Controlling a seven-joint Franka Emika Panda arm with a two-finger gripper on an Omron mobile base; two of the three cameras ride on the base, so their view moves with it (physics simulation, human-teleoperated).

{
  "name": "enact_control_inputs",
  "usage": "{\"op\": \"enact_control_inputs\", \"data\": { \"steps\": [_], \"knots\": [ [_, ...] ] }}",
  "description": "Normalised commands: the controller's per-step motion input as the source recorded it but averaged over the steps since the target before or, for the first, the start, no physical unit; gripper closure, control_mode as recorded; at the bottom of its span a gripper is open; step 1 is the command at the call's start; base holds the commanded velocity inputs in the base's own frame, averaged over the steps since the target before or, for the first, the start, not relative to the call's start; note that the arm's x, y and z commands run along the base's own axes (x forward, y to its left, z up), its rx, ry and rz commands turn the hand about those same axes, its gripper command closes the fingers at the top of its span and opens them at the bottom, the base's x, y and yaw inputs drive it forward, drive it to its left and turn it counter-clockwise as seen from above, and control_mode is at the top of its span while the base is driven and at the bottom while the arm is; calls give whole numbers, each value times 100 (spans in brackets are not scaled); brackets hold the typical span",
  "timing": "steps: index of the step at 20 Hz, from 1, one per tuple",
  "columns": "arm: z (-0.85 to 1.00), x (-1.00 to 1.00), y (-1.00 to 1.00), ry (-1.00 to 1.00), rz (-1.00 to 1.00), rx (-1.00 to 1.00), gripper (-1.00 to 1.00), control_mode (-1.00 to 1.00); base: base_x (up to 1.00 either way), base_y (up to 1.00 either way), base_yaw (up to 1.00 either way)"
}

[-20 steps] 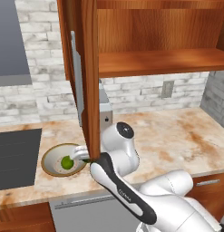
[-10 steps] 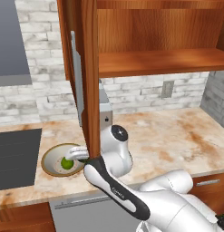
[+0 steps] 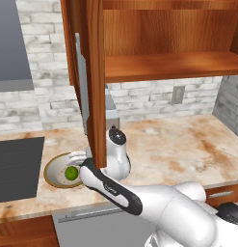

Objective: Pick the limes from the cabinet and place them in one bowl. Pick the pear from the sink and place it in the other bowl.

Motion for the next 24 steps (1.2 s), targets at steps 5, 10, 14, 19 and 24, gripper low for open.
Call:
{"op": "enact_control_inputs", "data": {
  "steps": [5, 10, 14, 19, 24],
  "knots": [
    [-28, 26, 16, 0, 0, 0, 100, -100, 0, 0, 0],
    [-38, 25, 20, 0, 0, 0, 100, -100, 0, 0, 0],
    [-20, 21, 17, 0, 0, 0, 100, -100, 0, 0, 0],
    [-17, 17, 8, 0, 0, 0, 100, -100, 0, 0, 0],
    [-6, 9, 14, 0, 0, 0, 100, -100, 0, 0, 0]
  ]
}}
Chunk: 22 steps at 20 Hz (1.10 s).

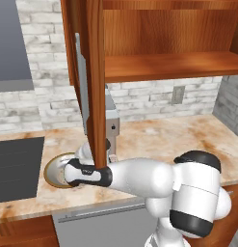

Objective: Pick the limes from the cabinet and place them in one bowl. Pick the pear from the sink and place it in the other bowl.

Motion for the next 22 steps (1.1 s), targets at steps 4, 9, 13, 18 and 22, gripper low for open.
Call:
{"op": "enact_control_inputs", "data": {
  "steps": [4, 9, 13, 18, 22],
  "knots": [
    [0, 2, 15, 0, 0, 0, 100, -100, 0, 0, 0],
    [0, 7, 7, 0, 0, -1, 100, -100, 0, 0, 0],
    [-2, 6, 4, 0, 0, -1, 100, -100, 0, 0, 0],
    [-26, 1, 0, 0, 0, 0, 100, -100, 0, 0, 0],
    [-30, 0, 0, 0, 0, 0, 100, -100, 0, 0, 0]
  ]
}}
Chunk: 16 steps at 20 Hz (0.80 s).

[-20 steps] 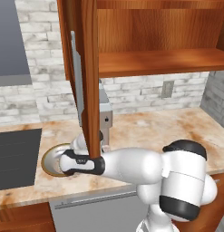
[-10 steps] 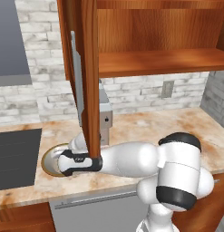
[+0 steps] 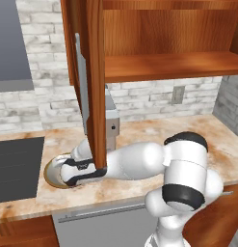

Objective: Pick the limes from the cabinet and place them in one bowl. Pick the pear from the sink and place it in the other bowl.

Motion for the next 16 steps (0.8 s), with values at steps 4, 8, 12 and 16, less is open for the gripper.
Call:
{"op": "enact_control_inputs", "data": {
  "steps": [4, 8, 12, 16],
  "knots": [
    [-3, 0, 0, 0, 0, 0, 100, -100, 0, 0, 0],
    [0, 0, 0, 0, 0, 0, -100, -100, 0, 0, 0],
    [0, 0, 0, 0, 0, 0, -100, -100, 0, 0, 0],
    [0, -2, 0, 0, 0, 0, -100, -100, 0, 0, 0]
  ]
}}
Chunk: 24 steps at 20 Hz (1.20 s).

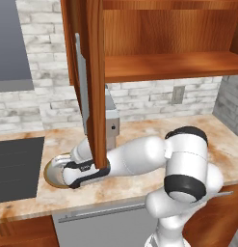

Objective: Pick the limes from the cabinet and place them in one bowl. Pick the pear from the sink and place it in the other bowl.

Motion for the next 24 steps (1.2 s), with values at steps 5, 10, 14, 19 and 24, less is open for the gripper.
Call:
{"op": "enact_control_inputs", "data": {
  "steps": [5, 10, 14, 19, 24],
  "knots": [
    [9, -1, -5, -1, 0, 0, -100, -100, 0, 0, 0],
    [11, 0, -12, -1, 0, 0, -100, -100, 0, 0, 0],
    [29, 0, -6, 0, 0, 0, -100, -100, 0, 0, 0],
    [38, -16, -17, 0, 0, 2, -100, -100, 0, 0, 0],
    [28, -30, -23, 0, 0, 2, -100, -100, 0, 0, 0]
  ]
}}
